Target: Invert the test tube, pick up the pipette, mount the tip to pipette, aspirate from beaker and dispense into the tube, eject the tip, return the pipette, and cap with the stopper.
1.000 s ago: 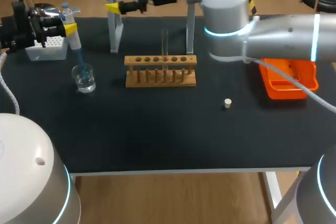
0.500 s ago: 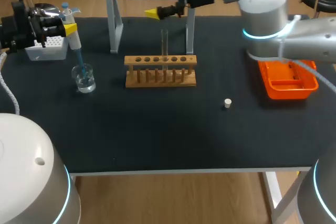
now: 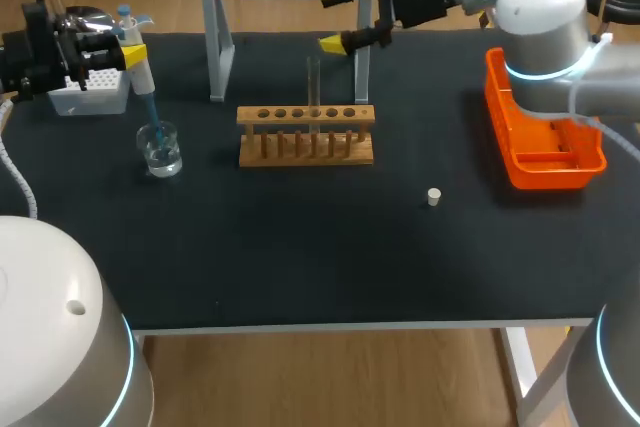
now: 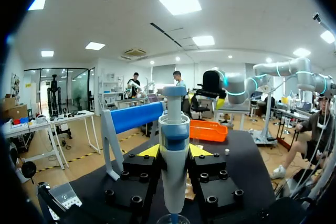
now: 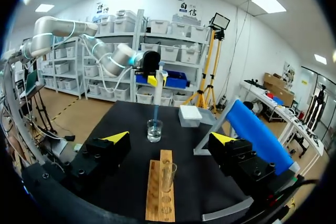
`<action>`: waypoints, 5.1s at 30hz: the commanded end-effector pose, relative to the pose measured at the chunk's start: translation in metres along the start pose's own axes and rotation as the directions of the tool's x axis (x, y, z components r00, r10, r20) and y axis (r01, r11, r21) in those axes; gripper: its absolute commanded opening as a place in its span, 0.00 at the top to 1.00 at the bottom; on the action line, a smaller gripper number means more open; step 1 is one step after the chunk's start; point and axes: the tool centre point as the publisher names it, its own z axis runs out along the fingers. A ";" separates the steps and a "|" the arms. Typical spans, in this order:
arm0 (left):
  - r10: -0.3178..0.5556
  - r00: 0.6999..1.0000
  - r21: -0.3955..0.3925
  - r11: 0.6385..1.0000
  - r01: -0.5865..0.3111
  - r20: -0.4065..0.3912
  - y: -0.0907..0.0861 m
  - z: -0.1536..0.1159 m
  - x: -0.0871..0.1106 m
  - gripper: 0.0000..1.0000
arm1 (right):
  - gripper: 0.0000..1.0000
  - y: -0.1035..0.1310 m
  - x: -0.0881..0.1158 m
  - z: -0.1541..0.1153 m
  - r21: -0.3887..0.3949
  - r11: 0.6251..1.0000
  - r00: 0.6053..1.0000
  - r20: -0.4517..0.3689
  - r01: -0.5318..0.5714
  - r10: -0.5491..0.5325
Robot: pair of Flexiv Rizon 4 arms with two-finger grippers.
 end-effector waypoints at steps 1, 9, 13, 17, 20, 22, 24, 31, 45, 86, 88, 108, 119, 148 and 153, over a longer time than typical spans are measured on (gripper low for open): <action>0.000 1.000 -0.001 1.000 0.000 0.000 -0.001 -0.001 0.000 1.00 | 0.00 -0.011 -0.003 0.004 0.005 1.000 1.000 -0.007 -0.001 0.002; 0.000 1.000 -0.001 1.000 0.000 0.000 -0.001 -0.001 0.000 1.00 | 0.00 -0.038 -0.004 0.017 0.048 0.999 1.000 -0.028 0.004 -0.002; 0.000 1.000 -0.001 1.000 0.000 0.000 -0.001 -0.001 0.000 1.00 | 0.00 -0.047 -0.003 0.021 0.062 0.998 1.000 -0.029 0.012 -0.010; 0.000 1.000 -0.001 1.000 0.000 0.000 -0.001 -0.001 0.000 1.00 | 0.00 -0.057 -0.004 0.024 0.080 0.997 1.000 -0.026 0.008 -0.006; 0.000 1.000 -0.001 1.000 0.000 0.000 -0.001 -0.001 0.000 1.00 | 0.00 -0.066 -0.004 0.029 0.091 0.996 1.000 -0.027 0.000 0.003; 0.000 1.000 -0.001 1.000 0.000 0.000 -0.001 -0.001 0.000 1.00 | 0.00 -0.071 -0.004 0.032 0.094 0.996 0.999 -0.032 -0.006 0.009; 0.000 1.000 -0.001 1.000 0.000 0.000 -0.001 -0.001 0.000 1.00 | 0.00 -0.076 -0.004 0.035 0.098 0.995 0.999 -0.039 -0.007 0.011; 0.000 1.000 -0.001 1.000 0.000 0.000 -0.001 -0.001 0.000 1.00 | 0.00 -0.089 -0.007 0.045 0.128 0.992 0.999 -0.052 -0.007 0.014; 0.000 1.000 -0.001 1.000 0.000 0.000 -0.001 -0.001 0.000 1.00 | 0.00 -0.101 -0.012 0.061 0.201 0.978 0.993 -0.111 0.052 -0.029; 0.000 1.000 -0.001 1.000 0.000 0.000 -0.001 -0.001 0.000 1.00 | 0.00 -0.104 -0.013 0.071 0.208 0.978 0.999 -0.039 0.012 -0.004; 0.000 1.000 -0.001 1.000 0.000 0.000 -0.001 -0.001 0.000 1.00 | 0.00 -0.104 -0.013 0.071 0.208 0.978 0.999 -0.039 0.012 -0.004; 0.000 1.000 -0.001 1.000 0.000 0.000 -0.001 -0.001 0.000 1.00 | 0.00 -0.104 -0.004 0.071 0.211 0.977 0.999 -0.054 0.009 0.003; 0.000 1.000 -0.001 1.000 0.000 0.000 -0.001 -0.001 0.000 1.00 | 0.00 -0.108 0.001 0.073 0.227 0.974 0.999 -0.048 0.004 0.007; 0.000 1.000 -0.001 1.000 0.000 0.000 -0.001 -0.001 0.000 1.00 | 0.00 -0.111 -0.004 0.078 0.245 0.969 0.998 -0.058 0.017 -0.003; 0.000 1.000 -0.001 1.000 0.000 0.000 -0.001 -0.001 0.000 1.00 | 0.00 -0.111 -0.004 0.078 0.245 0.969 0.998 -0.058 0.017 -0.003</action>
